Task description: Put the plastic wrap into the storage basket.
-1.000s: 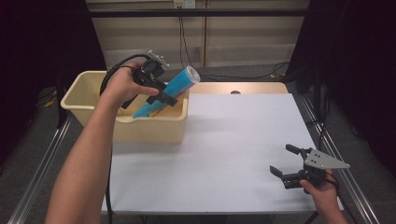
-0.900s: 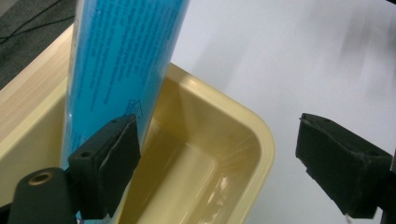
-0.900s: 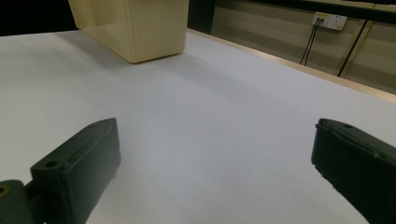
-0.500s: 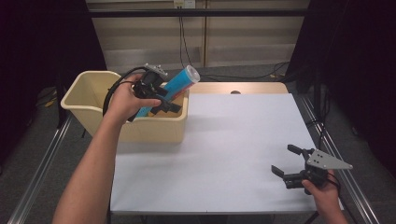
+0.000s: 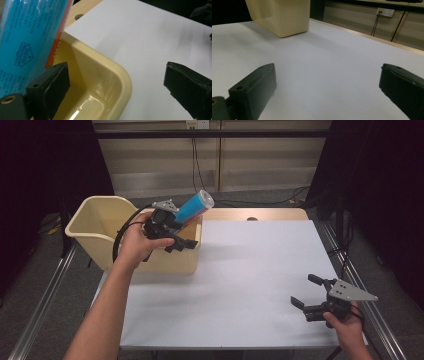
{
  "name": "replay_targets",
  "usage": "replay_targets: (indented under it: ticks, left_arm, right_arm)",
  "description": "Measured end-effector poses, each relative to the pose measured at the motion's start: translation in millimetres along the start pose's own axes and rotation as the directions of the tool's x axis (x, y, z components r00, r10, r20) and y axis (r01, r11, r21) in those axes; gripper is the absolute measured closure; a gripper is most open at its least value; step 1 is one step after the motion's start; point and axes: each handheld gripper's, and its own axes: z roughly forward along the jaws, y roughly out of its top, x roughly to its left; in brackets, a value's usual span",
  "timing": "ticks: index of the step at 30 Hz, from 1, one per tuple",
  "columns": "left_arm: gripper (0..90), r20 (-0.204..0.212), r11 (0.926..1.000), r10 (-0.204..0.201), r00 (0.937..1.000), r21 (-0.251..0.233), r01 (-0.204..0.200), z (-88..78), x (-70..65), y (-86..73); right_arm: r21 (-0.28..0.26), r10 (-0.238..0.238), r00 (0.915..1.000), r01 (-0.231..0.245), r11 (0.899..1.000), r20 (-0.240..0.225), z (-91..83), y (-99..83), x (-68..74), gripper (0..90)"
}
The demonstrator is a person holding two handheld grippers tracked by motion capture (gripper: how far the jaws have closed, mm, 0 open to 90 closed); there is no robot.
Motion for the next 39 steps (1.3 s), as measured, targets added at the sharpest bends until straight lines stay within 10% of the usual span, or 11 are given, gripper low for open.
replay_targets:
  ticks: [20,39]
  left_arm:
    - [5.8,-0.049,0.9920,-0.029,0.9984,-0.124,0.022,-17.5,-12.9,-52.6]
    - [6.0,-0.048,0.9641,-0.036,0.9982,-0.265,0.022,-27.1,-23.7,-73.2]
  right_arm:
    - [-0.004,0.012,0.9999,-0.012,1.000,0.006,-0.4,-0.6,0.0,0.4]
    - [-0.009,0.021,0.9998,-0.021,1.000,0.005,-0.4,-1.3,-0.8,0.4]
